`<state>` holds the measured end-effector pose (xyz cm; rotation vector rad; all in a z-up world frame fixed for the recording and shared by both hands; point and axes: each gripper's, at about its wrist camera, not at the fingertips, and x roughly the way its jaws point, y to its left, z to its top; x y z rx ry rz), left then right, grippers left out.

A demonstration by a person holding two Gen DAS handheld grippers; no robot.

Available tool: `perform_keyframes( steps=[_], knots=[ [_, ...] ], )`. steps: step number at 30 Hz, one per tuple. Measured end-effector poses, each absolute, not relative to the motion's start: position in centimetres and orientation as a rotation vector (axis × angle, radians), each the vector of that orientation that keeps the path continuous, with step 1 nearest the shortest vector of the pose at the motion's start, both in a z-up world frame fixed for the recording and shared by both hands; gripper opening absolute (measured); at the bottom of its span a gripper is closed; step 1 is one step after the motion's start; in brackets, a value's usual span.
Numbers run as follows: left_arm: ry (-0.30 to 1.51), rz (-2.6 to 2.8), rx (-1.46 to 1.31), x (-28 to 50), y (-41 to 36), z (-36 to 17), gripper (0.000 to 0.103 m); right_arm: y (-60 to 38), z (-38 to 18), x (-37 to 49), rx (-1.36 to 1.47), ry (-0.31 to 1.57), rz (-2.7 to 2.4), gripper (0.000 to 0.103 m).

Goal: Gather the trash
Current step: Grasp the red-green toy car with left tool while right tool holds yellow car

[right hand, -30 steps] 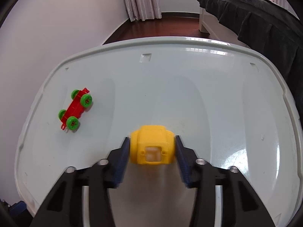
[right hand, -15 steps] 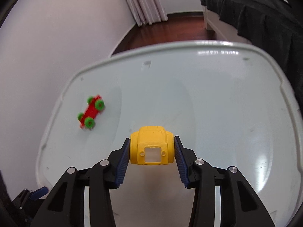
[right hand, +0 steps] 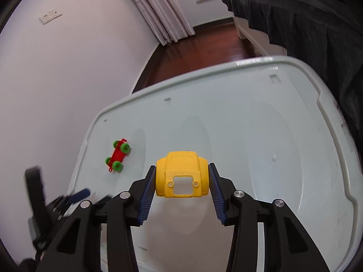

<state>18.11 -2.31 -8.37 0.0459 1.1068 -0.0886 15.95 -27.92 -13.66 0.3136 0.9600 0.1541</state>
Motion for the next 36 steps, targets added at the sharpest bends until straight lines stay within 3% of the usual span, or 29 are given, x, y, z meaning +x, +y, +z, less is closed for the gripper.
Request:
perform_keyframes(
  steps=[6, 10, 15, 28, 32, 36],
  knots=[
    [1.066, -0.098, 0.172, 20.9, -4.2, -9.3, 0.082, -27.8, -13.5, 15.9, 0.294, 0.946, 0.163, 0.045],
    [1.061, -0.118, 0.111, 22.7, -3.5, -10.1, 0.083, -28.3, -14.0, 16.1, 0.319, 0.966, 0.163, 0.045],
    [1.04, -0.098, 0.119, 24.2, -3.1, -10.8, 0.096, -28.4, -14.4, 16.4, 0.32, 0.982, 0.156, 0.045],
    [1.017, -0.087, 0.114, 24.6, -3.7, -10.9, 0.096, -27.9, -14.6, 16.4, 0.299, 0.991, 0.161, 0.045],
    [0.996, -0.101, 0.136, 24.3, -4.2, -10.7, 0.087, -28.1, -14.6, 16.3, 0.308, 0.991, 0.159, 0.045],
    [0.973, -0.139, 0.168, 24.2, -5.6, -10.4, 0.052, -28.3, -14.4, 16.1, 0.313, 0.985, 0.159, 0.045]
  ],
)
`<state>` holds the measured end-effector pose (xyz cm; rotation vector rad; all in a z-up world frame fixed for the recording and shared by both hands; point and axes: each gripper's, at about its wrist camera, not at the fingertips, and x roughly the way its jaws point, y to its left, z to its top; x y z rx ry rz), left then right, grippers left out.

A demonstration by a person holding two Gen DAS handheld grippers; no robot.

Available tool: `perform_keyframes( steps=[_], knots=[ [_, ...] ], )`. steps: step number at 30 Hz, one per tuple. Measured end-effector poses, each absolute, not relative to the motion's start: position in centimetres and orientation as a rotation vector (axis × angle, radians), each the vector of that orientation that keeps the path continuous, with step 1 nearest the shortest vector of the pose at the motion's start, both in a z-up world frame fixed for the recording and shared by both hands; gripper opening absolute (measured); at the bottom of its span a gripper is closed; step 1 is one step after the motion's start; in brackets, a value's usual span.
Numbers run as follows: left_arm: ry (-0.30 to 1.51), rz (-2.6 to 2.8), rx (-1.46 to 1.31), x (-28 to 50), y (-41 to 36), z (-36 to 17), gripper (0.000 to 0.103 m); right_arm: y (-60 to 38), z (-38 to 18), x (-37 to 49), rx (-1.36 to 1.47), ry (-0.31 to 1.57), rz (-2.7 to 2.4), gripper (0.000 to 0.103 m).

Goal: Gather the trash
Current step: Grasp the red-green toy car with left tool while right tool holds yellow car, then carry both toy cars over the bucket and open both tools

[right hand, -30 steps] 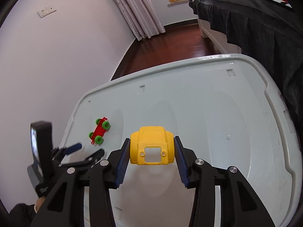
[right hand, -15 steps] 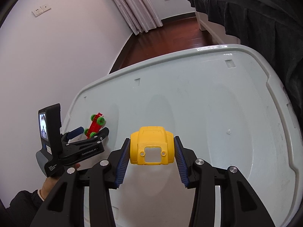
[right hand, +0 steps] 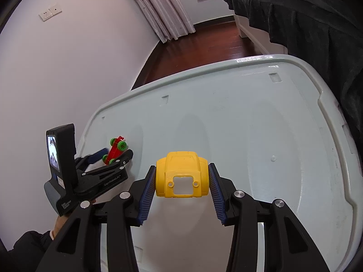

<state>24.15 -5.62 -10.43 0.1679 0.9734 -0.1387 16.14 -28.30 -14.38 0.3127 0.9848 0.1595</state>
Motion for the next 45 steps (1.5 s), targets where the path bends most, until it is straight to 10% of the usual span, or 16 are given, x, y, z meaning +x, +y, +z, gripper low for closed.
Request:
perform_keyframes(
  steps=[18, 45],
  knots=[
    [1.005, -0.152, 0.163, 23.9, -7.4, -9.2, 0.025, -29.5, -13.0, 15.1, 0.308, 0.95, 0.144, 0.045],
    [0.933, -0.333, 0.12, 1.8, -4.6, -1.4, 0.025, -28.6, -12.7, 1.5, 0.224, 0.98, 0.246, 0.045]
  ],
)
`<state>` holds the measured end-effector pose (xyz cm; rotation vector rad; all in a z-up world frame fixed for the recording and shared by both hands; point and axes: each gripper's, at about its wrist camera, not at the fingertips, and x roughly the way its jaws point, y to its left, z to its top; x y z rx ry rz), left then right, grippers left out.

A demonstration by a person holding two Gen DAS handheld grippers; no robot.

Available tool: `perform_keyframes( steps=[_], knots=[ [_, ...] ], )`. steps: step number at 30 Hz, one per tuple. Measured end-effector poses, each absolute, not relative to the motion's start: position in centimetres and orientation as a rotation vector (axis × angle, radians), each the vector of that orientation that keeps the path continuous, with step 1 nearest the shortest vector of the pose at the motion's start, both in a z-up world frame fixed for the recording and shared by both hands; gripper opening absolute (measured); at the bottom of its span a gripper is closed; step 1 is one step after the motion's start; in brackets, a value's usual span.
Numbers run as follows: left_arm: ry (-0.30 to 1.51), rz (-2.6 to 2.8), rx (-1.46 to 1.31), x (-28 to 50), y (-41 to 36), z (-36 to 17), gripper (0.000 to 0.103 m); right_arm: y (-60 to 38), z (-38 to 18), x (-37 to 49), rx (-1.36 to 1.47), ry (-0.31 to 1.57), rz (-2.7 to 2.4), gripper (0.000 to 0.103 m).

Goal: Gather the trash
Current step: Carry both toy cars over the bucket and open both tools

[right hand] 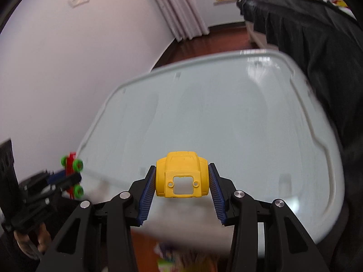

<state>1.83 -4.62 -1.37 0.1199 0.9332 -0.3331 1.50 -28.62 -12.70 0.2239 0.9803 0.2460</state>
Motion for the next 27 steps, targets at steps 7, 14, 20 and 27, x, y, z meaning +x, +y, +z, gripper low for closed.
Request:
perform_keyframes(
  steps=[7, 14, 20, 27],
  knots=[
    [0.996, -0.371, 0.16, -2.9, -4.9, -3.1, 0.025, -26.7, -14.7, -5.2, 0.167, 1.084, 0.275, 0.045],
    [1.133, -0.397, 0.152, -5.8, -4.9, -5.8, 0.025, -23.8, -15.9, -10.0, 0.106, 1.178, 0.329, 0.045],
    [1.208, -0.425, 0.173, -6.4, -4.3, -6.9, 0.025, -22.0, -15.6, -11.6, -0.01, 1.227, 0.366, 0.045],
    [1.292, -0.417, 0.228, -5.9, -5.6, -10.5, 0.025, -21.1, -18.2, -10.6, -0.043, 1.285, 0.354, 0.045]
  ],
)
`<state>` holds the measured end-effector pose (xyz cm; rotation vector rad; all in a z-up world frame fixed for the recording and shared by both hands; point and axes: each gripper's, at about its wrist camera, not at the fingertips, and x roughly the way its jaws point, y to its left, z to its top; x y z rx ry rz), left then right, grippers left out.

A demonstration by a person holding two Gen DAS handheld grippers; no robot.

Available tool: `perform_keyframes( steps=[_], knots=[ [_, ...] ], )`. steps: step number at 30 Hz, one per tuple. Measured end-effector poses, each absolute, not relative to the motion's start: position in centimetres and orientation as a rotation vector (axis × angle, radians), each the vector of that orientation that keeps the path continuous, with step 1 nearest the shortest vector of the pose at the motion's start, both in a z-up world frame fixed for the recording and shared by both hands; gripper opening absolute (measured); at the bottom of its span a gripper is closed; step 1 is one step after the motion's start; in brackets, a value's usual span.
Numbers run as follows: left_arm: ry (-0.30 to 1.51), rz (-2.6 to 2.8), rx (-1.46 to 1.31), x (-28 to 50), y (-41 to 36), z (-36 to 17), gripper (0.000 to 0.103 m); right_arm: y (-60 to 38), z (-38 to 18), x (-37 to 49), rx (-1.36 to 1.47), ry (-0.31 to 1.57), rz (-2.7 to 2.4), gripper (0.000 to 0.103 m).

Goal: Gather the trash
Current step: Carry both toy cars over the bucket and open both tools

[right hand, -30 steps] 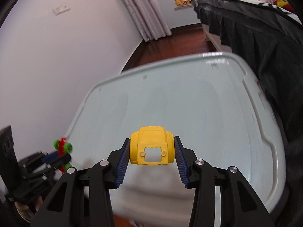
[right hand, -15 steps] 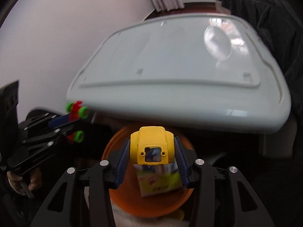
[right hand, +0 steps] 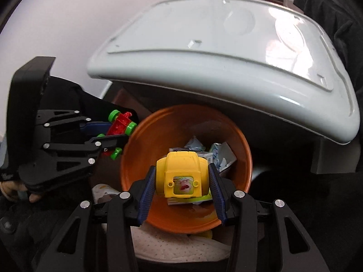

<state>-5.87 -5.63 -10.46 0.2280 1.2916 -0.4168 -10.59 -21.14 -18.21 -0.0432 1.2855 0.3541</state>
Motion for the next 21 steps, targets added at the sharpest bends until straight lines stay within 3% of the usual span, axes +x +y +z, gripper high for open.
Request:
perform_keyframes(
  steps=[21],
  knots=[
    [1.397, -0.412, 0.206, -4.7, -5.3, -13.3, 0.026, -20.6, -21.2, -8.6, -0.013, 1.405, 0.355, 0.046]
  ],
)
